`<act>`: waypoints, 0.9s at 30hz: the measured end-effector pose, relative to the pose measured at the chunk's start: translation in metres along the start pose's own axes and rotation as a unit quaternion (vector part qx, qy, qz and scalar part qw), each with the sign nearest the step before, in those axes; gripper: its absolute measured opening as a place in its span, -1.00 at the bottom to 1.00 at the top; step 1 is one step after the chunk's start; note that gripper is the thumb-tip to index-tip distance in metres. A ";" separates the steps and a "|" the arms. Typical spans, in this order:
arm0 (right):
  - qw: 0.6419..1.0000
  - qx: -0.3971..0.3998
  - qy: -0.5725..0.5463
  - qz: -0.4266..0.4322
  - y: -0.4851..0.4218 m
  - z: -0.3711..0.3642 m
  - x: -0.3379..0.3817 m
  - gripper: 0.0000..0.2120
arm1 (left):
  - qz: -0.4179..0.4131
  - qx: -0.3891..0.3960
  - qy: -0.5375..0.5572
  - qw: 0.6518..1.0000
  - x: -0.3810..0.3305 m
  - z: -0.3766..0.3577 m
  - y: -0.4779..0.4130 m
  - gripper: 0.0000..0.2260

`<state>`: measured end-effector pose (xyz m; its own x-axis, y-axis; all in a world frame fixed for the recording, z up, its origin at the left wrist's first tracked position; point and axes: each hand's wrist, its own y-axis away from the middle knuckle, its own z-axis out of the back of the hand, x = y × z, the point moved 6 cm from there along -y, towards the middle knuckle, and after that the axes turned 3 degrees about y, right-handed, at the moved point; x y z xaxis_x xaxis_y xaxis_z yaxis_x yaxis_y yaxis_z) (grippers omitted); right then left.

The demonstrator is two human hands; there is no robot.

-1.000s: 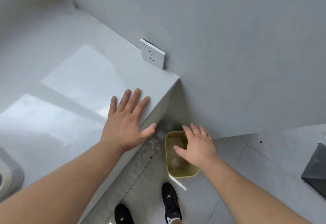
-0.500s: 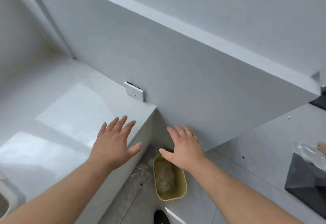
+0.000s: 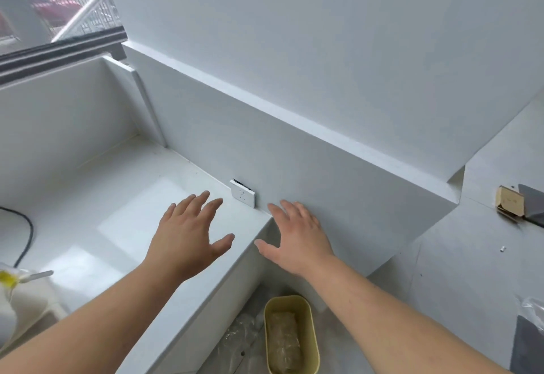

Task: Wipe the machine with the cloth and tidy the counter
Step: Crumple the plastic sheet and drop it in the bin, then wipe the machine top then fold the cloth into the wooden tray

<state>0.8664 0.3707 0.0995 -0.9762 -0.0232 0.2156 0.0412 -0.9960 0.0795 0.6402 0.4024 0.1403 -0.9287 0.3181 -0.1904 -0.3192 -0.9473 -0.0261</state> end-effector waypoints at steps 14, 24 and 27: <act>0.992 -0.057 -0.009 0.115 -0.021 0.085 0.090 -0.12 | 0.077 -0.074 -0.032 0.994 0.034 0.098 0.046 -0.26; 0.974 -0.080 0.010 0.212 -0.025 0.117 0.183 -0.15 | 0.147 -0.116 -0.044 0.981 0.088 0.153 0.096 -0.24; 0.969 -0.082 0.012 0.235 -0.024 0.121 0.216 -0.16 | 0.172 -0.125 -0.054 0.976 0.112 0.168 0.116 -0.24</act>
<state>0.6800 0.4001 0.2620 -0.8627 -0.4768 0.1684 0.4494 -0.8756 -0.1770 0.4675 0.3342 0.2806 -0.9915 -0.0302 -0.1267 0.0578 -0.9738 -0.2199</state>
